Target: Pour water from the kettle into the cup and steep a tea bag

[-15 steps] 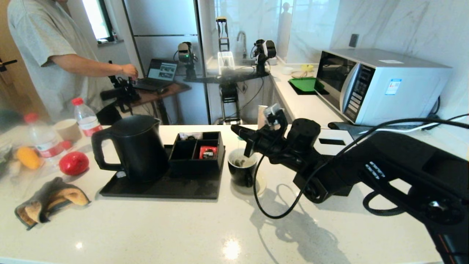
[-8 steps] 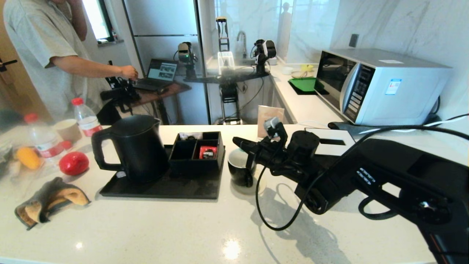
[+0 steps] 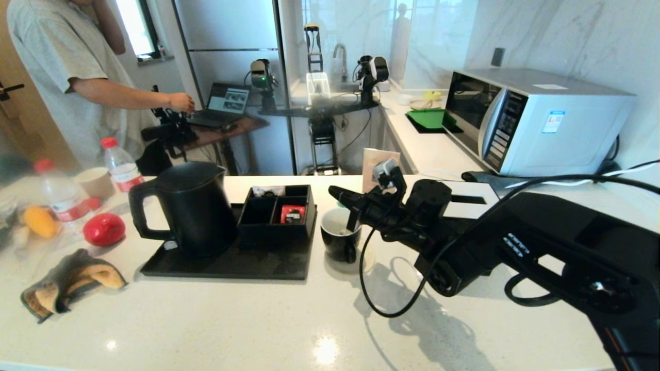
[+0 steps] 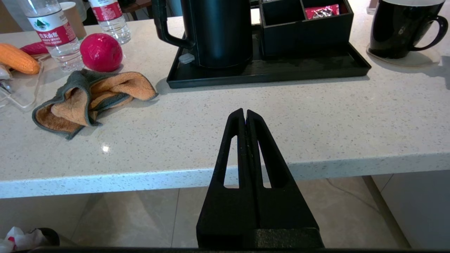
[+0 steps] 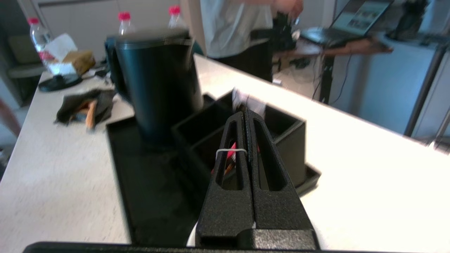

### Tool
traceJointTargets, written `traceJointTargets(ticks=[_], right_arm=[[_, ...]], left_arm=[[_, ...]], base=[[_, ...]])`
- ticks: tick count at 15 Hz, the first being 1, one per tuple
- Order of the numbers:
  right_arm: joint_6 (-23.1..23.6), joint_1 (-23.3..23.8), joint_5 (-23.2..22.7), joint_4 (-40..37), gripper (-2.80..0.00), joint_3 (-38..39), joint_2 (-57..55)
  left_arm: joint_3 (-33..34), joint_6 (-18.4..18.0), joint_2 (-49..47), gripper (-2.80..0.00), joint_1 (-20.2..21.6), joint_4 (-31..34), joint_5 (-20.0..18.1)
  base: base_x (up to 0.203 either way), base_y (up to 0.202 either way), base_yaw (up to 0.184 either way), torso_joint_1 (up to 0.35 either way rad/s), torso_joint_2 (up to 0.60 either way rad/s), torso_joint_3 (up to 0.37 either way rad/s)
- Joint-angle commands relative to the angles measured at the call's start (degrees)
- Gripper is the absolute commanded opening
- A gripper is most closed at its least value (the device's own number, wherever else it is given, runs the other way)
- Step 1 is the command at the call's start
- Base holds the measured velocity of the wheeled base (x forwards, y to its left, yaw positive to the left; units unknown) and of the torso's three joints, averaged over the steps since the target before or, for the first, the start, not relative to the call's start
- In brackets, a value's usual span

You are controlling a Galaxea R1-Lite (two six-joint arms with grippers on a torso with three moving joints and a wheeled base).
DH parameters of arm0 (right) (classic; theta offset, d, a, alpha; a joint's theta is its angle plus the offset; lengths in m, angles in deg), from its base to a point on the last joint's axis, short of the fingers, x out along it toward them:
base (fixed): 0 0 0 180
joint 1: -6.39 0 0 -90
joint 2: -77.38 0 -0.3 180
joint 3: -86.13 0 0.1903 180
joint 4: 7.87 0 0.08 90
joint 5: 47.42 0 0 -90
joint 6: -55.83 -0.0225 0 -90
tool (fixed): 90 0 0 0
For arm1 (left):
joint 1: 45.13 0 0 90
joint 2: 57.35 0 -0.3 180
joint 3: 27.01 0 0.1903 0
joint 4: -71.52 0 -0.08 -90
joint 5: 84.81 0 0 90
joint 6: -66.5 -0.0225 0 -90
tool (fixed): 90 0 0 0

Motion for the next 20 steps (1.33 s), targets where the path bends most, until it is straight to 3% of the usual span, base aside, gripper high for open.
traceJointTargets(ticks=[1, 6, 13, 20], right_arm=[[-0.16, 0.7, -0.23, -0.25, -2.8, -2.3, 1.64], [-0.2, 1.11, -0.24, -3.46, -2.8, -6.32, 4.62], [-0.03, 1.03, -0.15, -2.72, -2.8, -5.34, 4.43], [-0.11, 1.02, -0.22, 3.54, -2.8, 3.45, 2.78]], left_arm=[[0.0, -0.02, 0.02, -2.8, 0.0, -0.01, 0.0], [0.0, -0.02, 0.02, -2.8, 0.0, -0.01, 0.0], [0.0, -0.02, 0.02, -2.8, 0.0, -0.01, 0.0], [0.0, -0.02, 0.02, -2.8, 0.0, -0.01, 0.0]], base=[[0.0, 0.0, 0.0, 0.0, 0.0, 0.0], [0.0, 0.0, 0.0, 0.0, 0.0, 0.0], [0.0, 0.0, 0.0, 0.0, 0.0, 0.0], [0.0, 0.0, 0.0, 0.0, 0.0, 0.0]])
